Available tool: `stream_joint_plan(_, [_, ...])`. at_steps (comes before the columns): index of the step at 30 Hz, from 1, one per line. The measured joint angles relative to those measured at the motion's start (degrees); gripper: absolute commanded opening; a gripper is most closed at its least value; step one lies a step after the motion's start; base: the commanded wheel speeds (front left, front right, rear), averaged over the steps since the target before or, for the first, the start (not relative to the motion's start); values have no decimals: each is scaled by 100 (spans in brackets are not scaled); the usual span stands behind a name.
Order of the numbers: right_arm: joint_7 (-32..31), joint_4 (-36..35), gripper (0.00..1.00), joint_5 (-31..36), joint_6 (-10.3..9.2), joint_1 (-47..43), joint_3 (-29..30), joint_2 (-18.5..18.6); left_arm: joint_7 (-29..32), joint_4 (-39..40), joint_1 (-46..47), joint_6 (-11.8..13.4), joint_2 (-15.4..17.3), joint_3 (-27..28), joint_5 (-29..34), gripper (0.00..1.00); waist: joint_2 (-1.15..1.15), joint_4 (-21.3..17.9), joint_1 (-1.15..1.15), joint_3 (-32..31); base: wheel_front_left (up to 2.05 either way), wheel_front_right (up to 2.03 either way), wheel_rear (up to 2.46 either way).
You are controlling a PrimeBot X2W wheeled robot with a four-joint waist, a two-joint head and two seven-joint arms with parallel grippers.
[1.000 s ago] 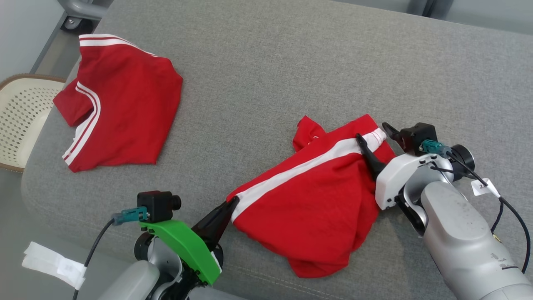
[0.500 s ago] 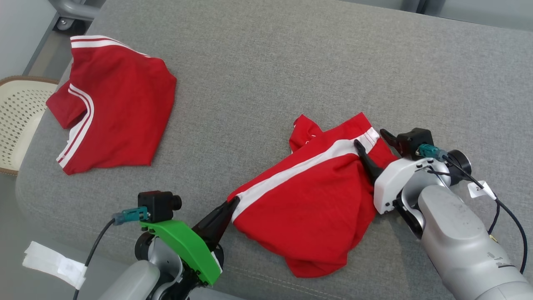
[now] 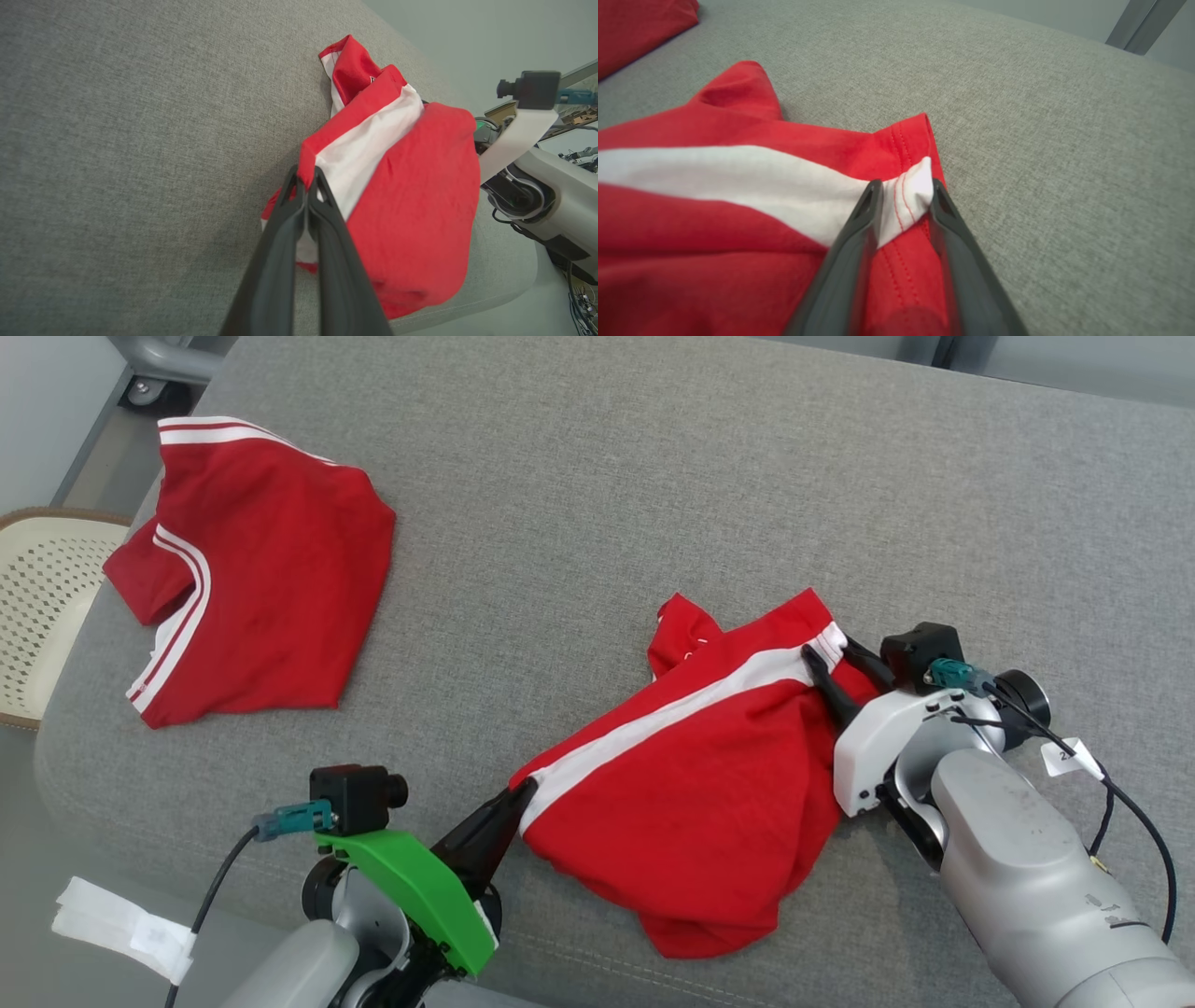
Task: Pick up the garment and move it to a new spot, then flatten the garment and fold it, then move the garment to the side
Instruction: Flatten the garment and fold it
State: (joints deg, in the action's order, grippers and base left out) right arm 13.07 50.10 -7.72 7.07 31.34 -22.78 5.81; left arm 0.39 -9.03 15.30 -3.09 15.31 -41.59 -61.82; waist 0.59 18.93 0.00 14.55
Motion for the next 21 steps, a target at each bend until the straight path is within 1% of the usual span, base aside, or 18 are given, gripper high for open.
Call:
stream_joint_plan(2, [8, 40, 46, -36, 5, 23, -30, -1, 0, -10, 1, 0, 0, 1, 0, 0, 0, -4, 0, 0, 0, 0, 0])
stream_joint_plan(3, [9, 55, 37, -43, 5, 35, -37, -2, 0, -14, 1, 0, 0, 2, 0, 0, 0, -6, 0, 0, 0, 0, 0])
stream_joint_plan(4, [9, 69, 30, -45, 5, 48, -44, -5, 0, -16, 1, 0, 0, 1, 0, 0, 0, -8, 0, 0, 0, 0, 0])
stream_joint_plan(5, [13, 79, 20, -65, 5, 60, -45, -11, 0, -25, 1, -1, 0, 2, 0, 0, 0, -10, 0, -2, 0, 0, 0])
stream_joint_plan(6, [27, 99, 4, -111, 5, 75, -64, -21, -2, -40, 1, 0, 0, 9, 0, 0, 0, -15, 0, -7, 0, 0, 0])
stream_joint_plan(7, [37, 107, 0, -159, 5, 85, -64, -31, -1, -43, 1, -1, 0, 7, 0, 0, 0, -22, 0, -13, 0, 0, 0])
stream_joint_plan(11, [58, 90, 0, -304, 5, 129, -123, -51, -71, -51, 1, 0, 12, 76, 0, 0, 0, -69, 0, -28, 0, 0, 0])
stream_joint_plan(14, [69, -86, 0, -458, 5, 237, -119, -88, -129, -27, 5, 2, 87, 140, 1, 0, 0, -158, 0, -46, 0, 0, 0])
stream_joint_plan(19, [127, -555, 0, -762, 5, 597, 143, -77, -193, 199, 177, 2, 163, 176, 87, 0, 0, -379, 0, -94, 0, 0, 0])
stream_joint_plan(21, [127, -641, 0, -820, 5, 615, 234, 13, -193, 326, 255, -10, 138, 121, 107, 0, 0, -489, 0, -120, 0, 0, 0])
